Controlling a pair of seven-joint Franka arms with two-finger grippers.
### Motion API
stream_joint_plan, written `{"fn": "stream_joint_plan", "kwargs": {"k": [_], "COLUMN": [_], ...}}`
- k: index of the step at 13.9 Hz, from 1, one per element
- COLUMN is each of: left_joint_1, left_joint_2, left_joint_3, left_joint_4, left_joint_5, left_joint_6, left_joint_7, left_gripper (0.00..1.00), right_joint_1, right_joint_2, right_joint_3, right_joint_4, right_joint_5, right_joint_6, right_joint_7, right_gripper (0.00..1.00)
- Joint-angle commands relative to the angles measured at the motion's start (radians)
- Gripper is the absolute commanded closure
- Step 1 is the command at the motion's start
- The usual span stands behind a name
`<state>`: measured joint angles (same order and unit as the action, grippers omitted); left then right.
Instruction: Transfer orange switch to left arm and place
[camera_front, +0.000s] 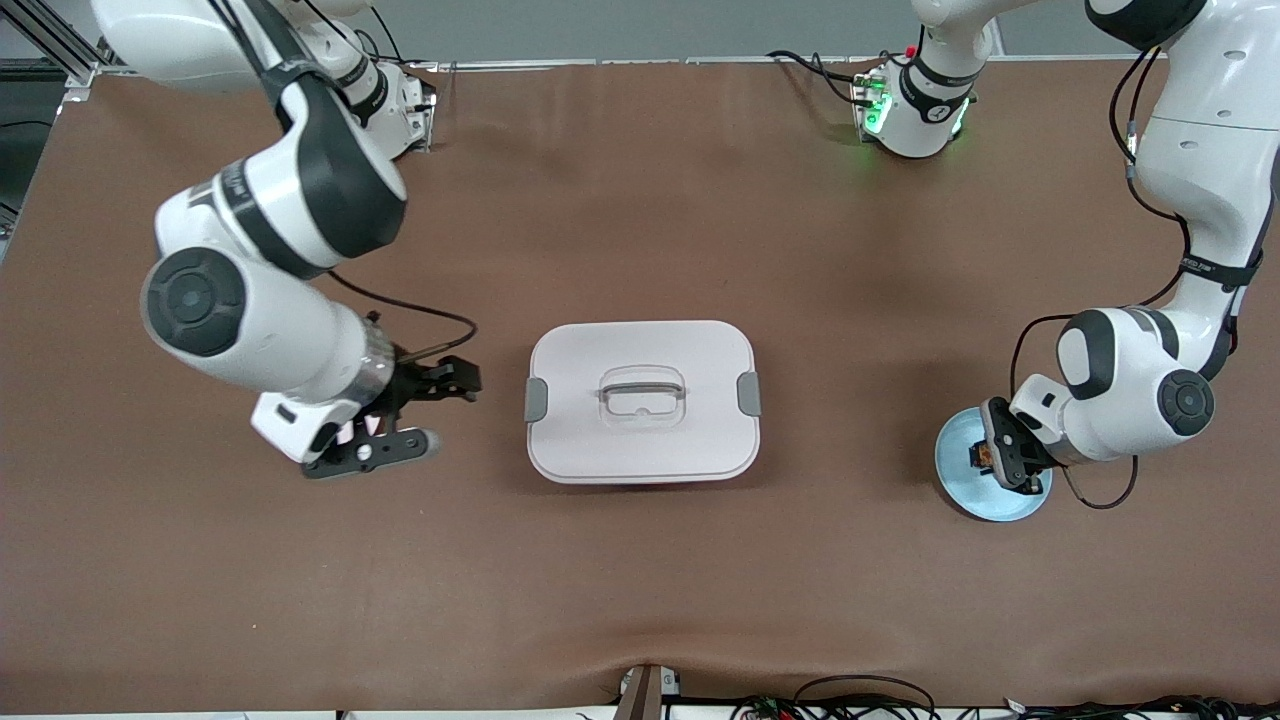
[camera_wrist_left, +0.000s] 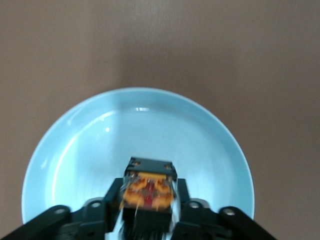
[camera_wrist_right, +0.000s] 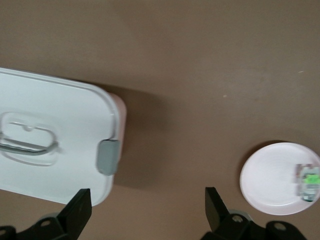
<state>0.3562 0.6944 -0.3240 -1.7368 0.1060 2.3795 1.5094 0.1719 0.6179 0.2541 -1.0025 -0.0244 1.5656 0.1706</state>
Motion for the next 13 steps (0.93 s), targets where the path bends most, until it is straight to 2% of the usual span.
{"fn": "stream_joint_plan", "kwargs": {"k": [1, 3, 6, 13], "left_joint_1": [0.033, 0.033, 0.032, 0.032], "left_joint_2": [-0.010, -0.038, -0.107, -0.309], "left_joint_3": [-0.007, -0.007, -0.013, -0.018], "left_joint_4": [-0.007, 0.000, 0.017, 0.026], "left_joint_5": [0.012, 0.014, 0.008, 0.001], "left_joint_6": [-0.008, -0.014, -0.098, -0.293], "left_joint_7": [-0.023, -0.116, -0.340, -0.976], "left_gripper": [0.00, 0.00, 0.00, 0.00], "right_joint_1": [-0.070, -0.097, -0.117, -0.190], "right_joint_2": [-0.040, -0.052, -0.072, -0.083], "right_joint_3": [0.014, 0.013, 0.017, 0.016], "right_joint_4": [-0.013, -0.013, -0.013, -0.013], "right_joint_5": [-0.026, -0.035, -0.113, -0.115], "right_joint_6": [-0.062, -0.103, -0.133, -0.281], "right_joint_7": [-0.060, -0.098, -0.160, -0.146], "right_gripper": [0.00, 0.00, 0.00, 0.00]}}
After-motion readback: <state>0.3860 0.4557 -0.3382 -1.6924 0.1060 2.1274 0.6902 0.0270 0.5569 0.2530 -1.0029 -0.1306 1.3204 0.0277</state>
